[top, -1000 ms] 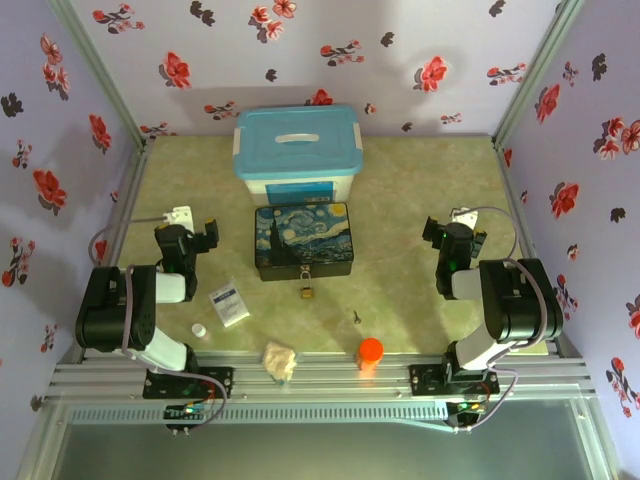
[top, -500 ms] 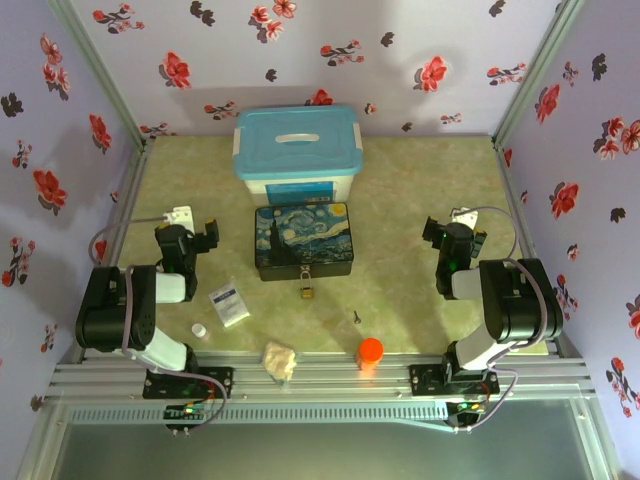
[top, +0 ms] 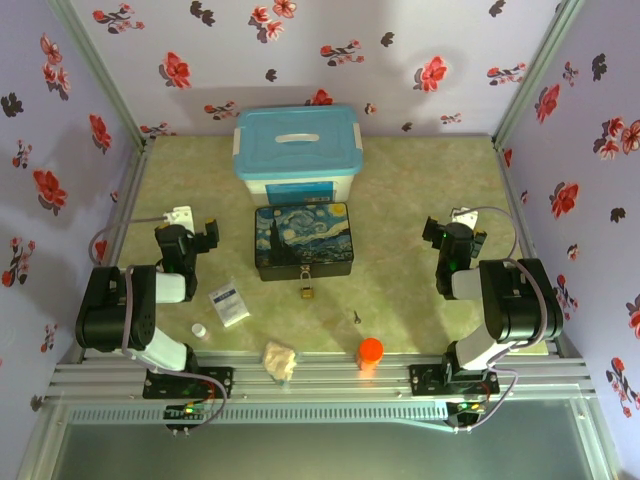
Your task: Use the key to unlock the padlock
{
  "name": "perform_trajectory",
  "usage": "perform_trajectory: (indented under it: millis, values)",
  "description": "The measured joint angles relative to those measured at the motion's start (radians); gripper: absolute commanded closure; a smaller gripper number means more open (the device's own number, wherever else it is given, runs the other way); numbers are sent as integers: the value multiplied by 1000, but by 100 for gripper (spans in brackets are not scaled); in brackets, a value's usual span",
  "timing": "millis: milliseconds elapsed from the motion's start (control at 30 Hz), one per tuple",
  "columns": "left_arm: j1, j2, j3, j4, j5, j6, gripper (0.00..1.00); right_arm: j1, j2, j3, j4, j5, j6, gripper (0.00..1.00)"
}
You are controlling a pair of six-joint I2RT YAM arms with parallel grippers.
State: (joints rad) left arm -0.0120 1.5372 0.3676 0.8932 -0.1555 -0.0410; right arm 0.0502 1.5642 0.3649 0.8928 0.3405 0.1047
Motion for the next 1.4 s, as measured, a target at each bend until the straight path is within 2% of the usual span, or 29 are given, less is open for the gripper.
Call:
perform_trajectory:
  millis: [300,400,467,600,700,800,967,1100,1233,1400]
  values:
    - [0,0,3,-6,0,0,0,0,-1,0,-1,-3,0,1]
    - [0,-15,33,-79,0,0,0,0,-32,2,-42,-26,-5,1]
    - [0,-70,61,-165,-2,0,0,1,-97,10,-108,-35,-11,1]
    - [0,-221,77,-234,-10,-12,0,16,-240,51,-224,-51,-19,1]
    - [0,-317,90,-289,-18,-94,0,26,-325,113,-348,-81,11,1]
    - [0,-380,148,-416,1,-233,0,24,-358,205,-513,-153,93,1]
    - [0,-446,173,-481,173,-423,0,27,-372,313,-762,-361,183,3]
    - [-32,-505,165,-604,254,-510,0,128,-402,353,-982,-411,195,8]
    - [-138,-567,193,-794,288,-522,0,312,-392,415,-1190,-400,191,20]
    - [-278,-612,228,-943,308,-522,0,509,-341,444,-1371,-398,193,33]
